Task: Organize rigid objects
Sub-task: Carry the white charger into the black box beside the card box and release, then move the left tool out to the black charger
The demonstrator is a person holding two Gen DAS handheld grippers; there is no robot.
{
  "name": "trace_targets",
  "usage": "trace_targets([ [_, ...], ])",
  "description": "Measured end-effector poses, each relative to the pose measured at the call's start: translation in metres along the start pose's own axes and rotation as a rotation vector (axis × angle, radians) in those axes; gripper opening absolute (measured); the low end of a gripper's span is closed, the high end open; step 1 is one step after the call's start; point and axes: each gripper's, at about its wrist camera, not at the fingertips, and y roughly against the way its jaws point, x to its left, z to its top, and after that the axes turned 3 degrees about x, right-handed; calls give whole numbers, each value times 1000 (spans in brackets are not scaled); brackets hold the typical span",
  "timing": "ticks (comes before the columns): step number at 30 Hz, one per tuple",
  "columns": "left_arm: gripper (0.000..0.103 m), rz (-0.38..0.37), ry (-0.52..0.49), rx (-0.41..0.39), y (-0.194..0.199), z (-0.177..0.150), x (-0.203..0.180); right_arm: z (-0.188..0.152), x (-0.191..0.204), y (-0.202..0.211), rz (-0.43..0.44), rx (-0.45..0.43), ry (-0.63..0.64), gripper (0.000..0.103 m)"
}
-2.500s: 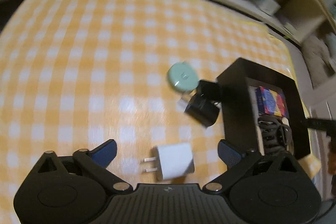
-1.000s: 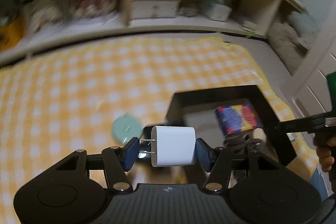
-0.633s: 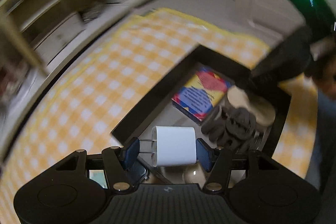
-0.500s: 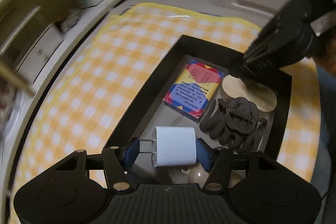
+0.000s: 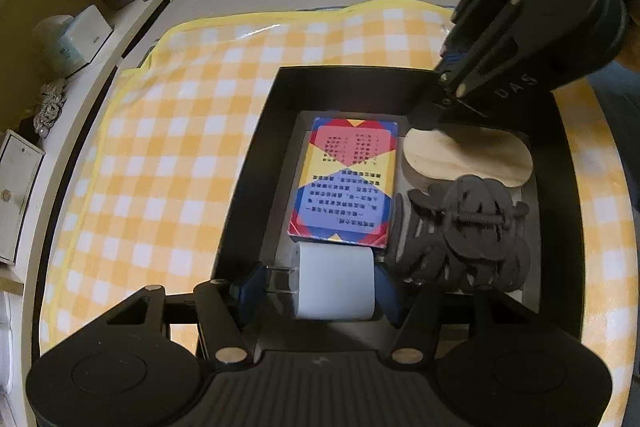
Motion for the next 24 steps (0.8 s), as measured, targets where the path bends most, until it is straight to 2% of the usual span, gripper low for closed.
trace_targets([
  [6, 70, -20, 79, -51, 8, -2, 3, 0, 0, 0, 2, 0, -4, 6],
  [9, 81, -34, 155, -84, 19, -6, 5, 0, -1, 0, 5, -1, -9, 6],
  [15, 88, -46, 304, -134, 41, -16, 2, -1, -3, 0, 8, -1, -14, 6],
  [19, 103, -39, 414, -158, 57, -25, -5, -1, -3, 0, 10, -1, -18, 6],
  [24, 103, -19, 521, -190, 78, -37, -15, -1, -3, 1, 9, 0, -18, 6],
])
